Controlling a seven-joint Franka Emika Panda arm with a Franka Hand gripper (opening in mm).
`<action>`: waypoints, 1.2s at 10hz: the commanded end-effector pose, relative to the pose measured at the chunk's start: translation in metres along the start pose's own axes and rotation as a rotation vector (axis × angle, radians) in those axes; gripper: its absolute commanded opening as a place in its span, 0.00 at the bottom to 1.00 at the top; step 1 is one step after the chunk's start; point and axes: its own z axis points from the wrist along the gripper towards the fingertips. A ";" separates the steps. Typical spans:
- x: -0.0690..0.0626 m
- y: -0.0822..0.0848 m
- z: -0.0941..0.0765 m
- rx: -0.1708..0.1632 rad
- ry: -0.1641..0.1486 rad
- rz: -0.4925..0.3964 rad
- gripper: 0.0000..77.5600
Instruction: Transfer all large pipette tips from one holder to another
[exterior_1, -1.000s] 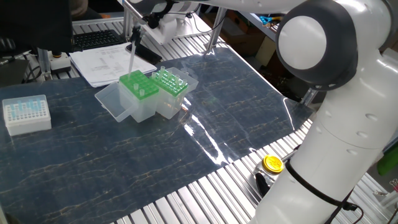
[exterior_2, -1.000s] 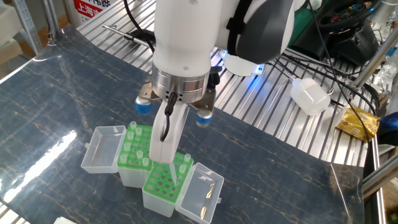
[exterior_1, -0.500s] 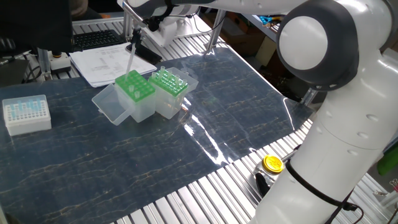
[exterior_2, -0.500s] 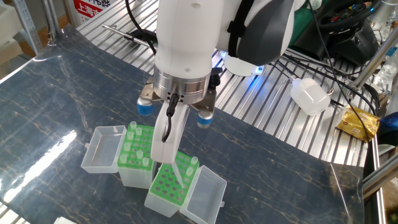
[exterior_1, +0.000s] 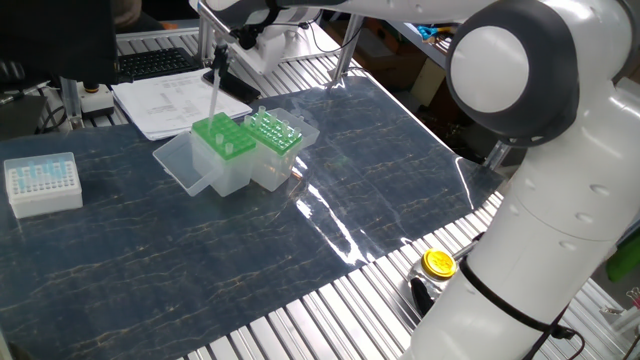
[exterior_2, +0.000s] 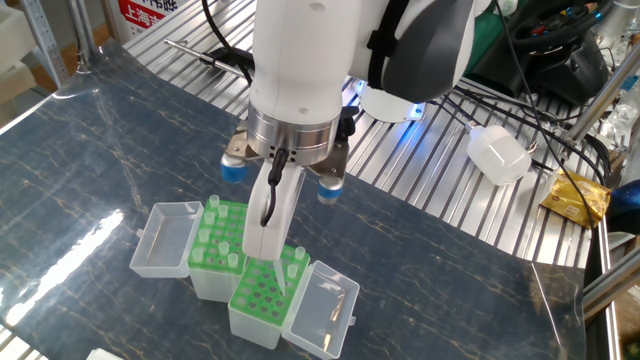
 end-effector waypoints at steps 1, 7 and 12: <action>-0.001 0.001 -0.003 -0.008 -0.003 -0.003 0.02; 0.004 0.000 0.004 -0.006 -0.010 -0.008 0.02; 0.003 -0.005 0.017 -0.001 -0.025 -0.030 0.02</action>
